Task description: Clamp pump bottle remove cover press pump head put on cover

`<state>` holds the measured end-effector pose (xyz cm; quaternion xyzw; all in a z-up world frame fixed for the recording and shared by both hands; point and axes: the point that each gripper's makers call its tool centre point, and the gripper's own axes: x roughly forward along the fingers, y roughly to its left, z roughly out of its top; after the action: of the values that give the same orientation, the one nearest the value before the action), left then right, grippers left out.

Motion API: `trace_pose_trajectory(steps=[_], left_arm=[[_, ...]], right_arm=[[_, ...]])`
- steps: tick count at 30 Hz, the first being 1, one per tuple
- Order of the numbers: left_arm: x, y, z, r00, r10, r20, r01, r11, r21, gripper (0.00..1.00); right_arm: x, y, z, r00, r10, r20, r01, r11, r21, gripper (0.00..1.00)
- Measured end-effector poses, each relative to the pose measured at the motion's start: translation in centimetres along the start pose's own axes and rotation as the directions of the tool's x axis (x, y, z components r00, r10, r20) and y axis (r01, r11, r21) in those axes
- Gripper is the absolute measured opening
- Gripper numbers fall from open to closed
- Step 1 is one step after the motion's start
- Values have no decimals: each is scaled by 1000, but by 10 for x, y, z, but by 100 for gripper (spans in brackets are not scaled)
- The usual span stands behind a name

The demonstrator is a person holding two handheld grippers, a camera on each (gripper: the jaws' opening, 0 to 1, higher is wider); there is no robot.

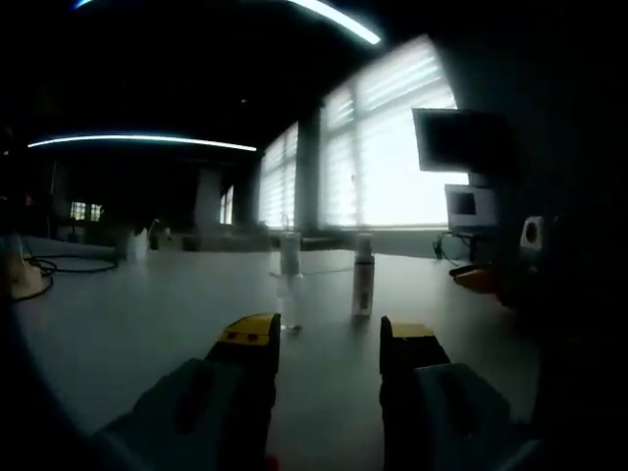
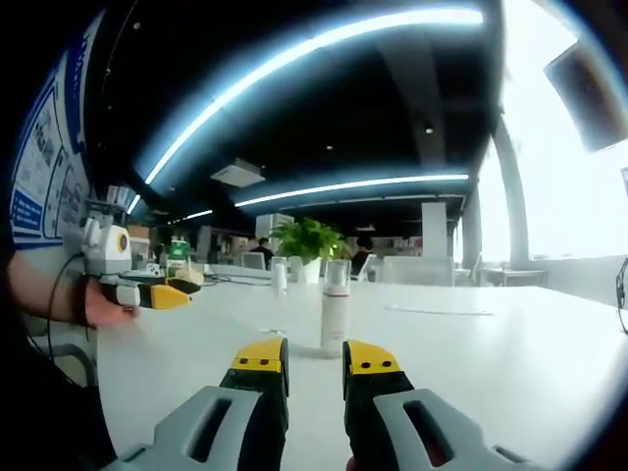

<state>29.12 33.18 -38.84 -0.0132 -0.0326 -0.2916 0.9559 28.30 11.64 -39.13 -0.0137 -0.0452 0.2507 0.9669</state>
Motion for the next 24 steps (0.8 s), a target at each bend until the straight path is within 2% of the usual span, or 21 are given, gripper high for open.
trace_pose_trajectory(steps=[24], left_arm=[[1,0,1,1000,3,4,-3,1000,-2,31]], right_arm=[[0,1,-2,1000,3,-7,-3,1000,-5,16]])
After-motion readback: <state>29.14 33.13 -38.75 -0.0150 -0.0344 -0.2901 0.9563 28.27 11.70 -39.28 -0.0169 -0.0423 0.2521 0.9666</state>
